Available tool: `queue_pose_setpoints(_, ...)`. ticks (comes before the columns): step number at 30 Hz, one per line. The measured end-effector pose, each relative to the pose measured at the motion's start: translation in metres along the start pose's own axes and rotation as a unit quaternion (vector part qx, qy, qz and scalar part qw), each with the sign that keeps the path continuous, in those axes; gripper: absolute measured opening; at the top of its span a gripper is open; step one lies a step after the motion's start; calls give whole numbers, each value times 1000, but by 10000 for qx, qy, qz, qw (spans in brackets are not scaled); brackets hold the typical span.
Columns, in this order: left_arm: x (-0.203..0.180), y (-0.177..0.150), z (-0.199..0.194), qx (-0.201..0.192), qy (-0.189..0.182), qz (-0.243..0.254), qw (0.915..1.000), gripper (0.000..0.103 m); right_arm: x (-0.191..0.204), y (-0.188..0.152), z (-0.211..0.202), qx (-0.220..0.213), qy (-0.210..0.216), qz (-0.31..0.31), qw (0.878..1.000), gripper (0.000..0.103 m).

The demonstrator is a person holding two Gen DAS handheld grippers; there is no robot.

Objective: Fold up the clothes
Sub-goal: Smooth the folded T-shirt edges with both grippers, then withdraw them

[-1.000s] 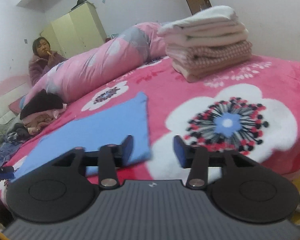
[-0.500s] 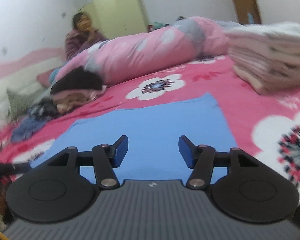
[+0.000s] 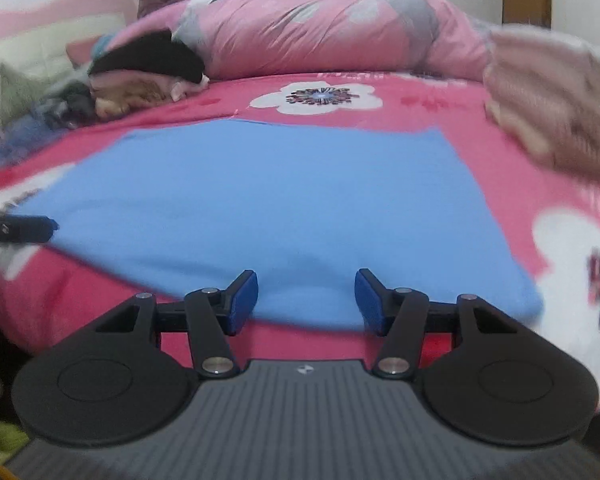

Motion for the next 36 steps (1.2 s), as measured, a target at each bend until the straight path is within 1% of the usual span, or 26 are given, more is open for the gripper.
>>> queue_pose_setpoints(3, 1, -5, -16, 98, 21, 14, 9999, 93, -13, -9, -21, 122, 27, 263, 9996, 52)
queue_pose_setpoints(5, 0, -2, -26, 66, -3, -34, 10000, 93, -21, -7, -33, 109, -59, 413, 9991, 52)
queue_pose_setpoints(8, -7, 11, -31, -167, -109, 71, 9998, 94, -27, 9, -48, -367, -41, 520, 9980, 52)
queue_pose_setpoints(9, -13, 17, -26, -201, -136, 153, 9996, 94, -29, 15, -49, -508, 7, 563, 9971, 52)
queue_pose_setpoints(12, -34, 27, -4, -290, -222, 374, 9986, 94, -30, 26, -36, -600, -43, 459, 9971, 51)
queue_pose_setpoints(13, -41, 30, 5, -307, -234, 432, 9983, 93, -32, 27, -30, -591, -46, 436, 9973, 50)
queue_pose_setpoints(14, -46, 28, 16, -259, -138, 418, 9987, 93, -34, 25, -21, -529, -42, 464, 9975, 47)
queue_pose_setpoints(15, -50, 25, 26, -136, -6, 413, 9991, 89, -37, 23, -13, -437, -47, 516, 9977, 45)
queue_pose_setpoints(17, -60, 11, 39, 168, 136, 535, 9983, 87, -40, 13, -11, -321, -83, 510, 9981, 38)
queue_pose_setpoints(20, -73, -9, 28, 23, 238, 1114, 9935, 90, -41, -4, -20, -184, -130, 421, 9989, 38)
queue_pose_setpoints(22, -78, -16, 18, 58, 237, 1327, 9909, 90, -38, -10, -30, -24, -117, 293, 9995, 38)
queue_pose_setpoints(25, -77, -15, 5, 102, 110, 1220, 9924, 90, -34, -7, -43, 90, -276, 120, 9995, 38)
queue_pose_setpoints(27, -74, -10, -1, 47, -14, 1043, 9945, 90, -33, 3, -53, -126, -301, 32, 9995, 38)
queue_pose_setpoints(29, -75, -3, -1, -55, -49, 1013, 9948, 90, -32, 16, -55, -370, -220, 24, 9991, 38)
queue_pose_setpoints(31, -79, 4, 4, -172, 84, 1157, 9931, 90, -27, 26, -47, -498, -63, 7, 9987, 38)
queue_pose_setpoints(33, -77, 8, 10, -250, 262, 1164, 9925, 90, -19, 31, -33, -526, 77, -69, 9986, 38)
queue_pose_setpoints(35, -63, 7, 18, -150, 498, 915, 9944, 90, -12, 31, -17, -522, 276, -97, 9982, 38)
queue_pose_setpoints(36, -54, 4, 16, -127, 481, 854, 9951, 89, -9, 30, -10, -496, 347, -98, 9981, 38)
Point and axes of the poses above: each gripper's, at about its wrist camera, not at the fingertips, and z roughly the way its jaws point, x to its left, y to its top, the point moved 3 cm from there along z, roughly the way its jaws point, and after that the axes turned 10 degrees about y, right-handed, at the moved point
